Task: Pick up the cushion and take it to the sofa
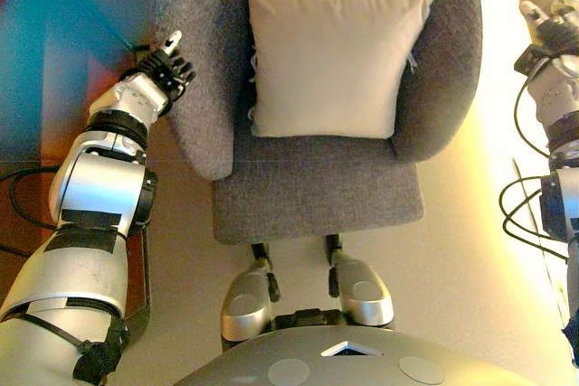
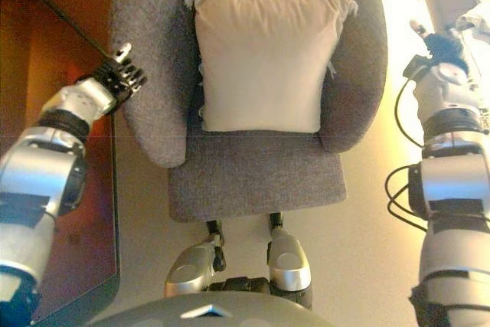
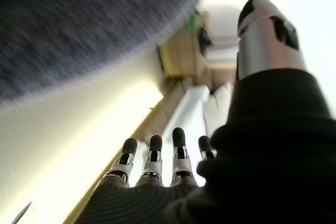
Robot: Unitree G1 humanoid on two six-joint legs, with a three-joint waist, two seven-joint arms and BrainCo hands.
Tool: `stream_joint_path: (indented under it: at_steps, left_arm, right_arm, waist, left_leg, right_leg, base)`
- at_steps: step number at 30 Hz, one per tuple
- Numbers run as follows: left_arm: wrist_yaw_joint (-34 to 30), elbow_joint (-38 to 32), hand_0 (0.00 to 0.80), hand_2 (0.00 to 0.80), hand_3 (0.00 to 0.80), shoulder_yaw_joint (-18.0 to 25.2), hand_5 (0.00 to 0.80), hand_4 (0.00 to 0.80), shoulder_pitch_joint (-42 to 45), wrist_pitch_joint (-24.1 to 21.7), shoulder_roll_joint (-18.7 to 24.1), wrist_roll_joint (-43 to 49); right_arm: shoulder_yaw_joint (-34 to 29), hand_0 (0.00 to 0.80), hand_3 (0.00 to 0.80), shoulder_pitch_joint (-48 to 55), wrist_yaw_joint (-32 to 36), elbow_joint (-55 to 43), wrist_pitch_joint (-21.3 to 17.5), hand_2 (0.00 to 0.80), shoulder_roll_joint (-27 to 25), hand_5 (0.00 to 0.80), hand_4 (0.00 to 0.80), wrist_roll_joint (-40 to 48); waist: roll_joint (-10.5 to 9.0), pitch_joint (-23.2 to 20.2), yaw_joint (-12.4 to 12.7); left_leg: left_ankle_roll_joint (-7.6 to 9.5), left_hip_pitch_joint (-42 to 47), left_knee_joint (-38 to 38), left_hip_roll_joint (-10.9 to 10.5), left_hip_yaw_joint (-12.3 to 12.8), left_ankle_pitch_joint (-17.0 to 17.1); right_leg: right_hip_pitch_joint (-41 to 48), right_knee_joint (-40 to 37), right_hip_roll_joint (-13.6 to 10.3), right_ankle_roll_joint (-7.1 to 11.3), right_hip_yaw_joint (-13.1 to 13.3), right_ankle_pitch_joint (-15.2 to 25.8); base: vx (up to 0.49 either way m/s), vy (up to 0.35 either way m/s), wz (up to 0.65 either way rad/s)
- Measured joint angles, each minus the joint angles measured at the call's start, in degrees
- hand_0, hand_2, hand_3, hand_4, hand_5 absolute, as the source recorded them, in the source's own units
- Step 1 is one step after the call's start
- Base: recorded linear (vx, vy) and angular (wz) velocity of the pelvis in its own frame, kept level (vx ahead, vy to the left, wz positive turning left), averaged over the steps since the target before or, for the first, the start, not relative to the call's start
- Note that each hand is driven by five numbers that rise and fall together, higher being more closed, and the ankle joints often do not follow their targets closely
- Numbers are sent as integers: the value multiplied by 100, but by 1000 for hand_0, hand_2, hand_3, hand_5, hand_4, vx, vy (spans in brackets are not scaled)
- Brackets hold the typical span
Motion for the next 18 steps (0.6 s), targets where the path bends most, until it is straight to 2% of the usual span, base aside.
stream_joint_path:
  at_steps: [2, 5, 8, 10, 12, 15, 18]
  left_arm:
    - [-5, -85, 0, 0, 0, 317, 0, 0, 295, -136, 172, -6]
    - [216, -72, 0, 0, 0, 667, 0, 0, 995, -545, 649, 43]
    - [294, -241, 0, 0, 0, 996, 0, 0, 2115, -744, 698, 324]
    - [199, -610, 0, 0, 0, 1054, 0, 0, 3036, -723, 495, 734]
    - [-14, -619, 0, 0, 0, 1051, 0, 0, 3774, -533, 123, 1139]
    - [-250, -307, 0, 0, 0, 1042, 0, 0, 4551, -169, -591, 1551]
    - [-241, 52, 0, 0, 0, 1049, 0, 0, 4954, 109, -1158, 1628]
  right_arm:
    - [-326, 0, 0, 422, -16, -3, -109, 0, -204, 0, 0, 39]
    - [-810, 0, 0, 1175, -95, -1, -349, 0, -395, 0, 0, 48]
    - [-1180, 0, 0, 2184, -208, -264, -460, 0, -312, 0, 0, 21]
    - [-1494, 0, 0, 3082, -231, -733, -531, 0, -32, 0, 0, -164]
    - [-1654, 0, 0, 3743, -234, -726, -495, 0, 428, 0, 0, -307]
    - [-1673, 0, 0, 4435, -102, -151, -315, 0, 1351, 0, 0, -510]
    - [-1659, 0, 0, 4719, 60, 493, -127, 0, 1955, 0, 0, -703]
  waist:
    - [54, -31, 0]
    - [119, -60, -29]
    - [130, -56, 19]
    - [131, -51, 38]
    - [125, -48, 105]
    - [109, -39, 245]
    - [107, -37, 348]
  left_leg:
    - [-11, -5, 0, -1, -9, 12]
    - [-35, -109, 2, 14, -54, 24]
    - [-48, -175, 16, 22, -144, 33]
    - [-48, -175, 0, 13, -160, 33]
    - [-48, -167, -1, 10, -212, 33]
    - [-43, -165, -2, 13, -293, 40]
    - [-30, -129, -3, -4, -330, 48]
  right_leg:
    - [-6, 0, 14, -3, -10, 2]
    - [-115, -1, 34, -35, -86, 23]
    - [-151, 0, 66, -42, -132, 26]
    - [-149, -3, 56, -39, -146, 22]
    - [-98, -7, 40, -28, -219, 2]
    - [-45, -8, 26, -27, -272, -20]
    - [11, -6, -4, 17, -295, -54]
  base:
    - [-14, 0, -2]
    - [-63, -4, -2]
    - [-80, 32, 8]
    - [-60, 33, 6]
    - [-30, 11, 16]
    - [-5, -4, 17]
    - [11, 4, 9]
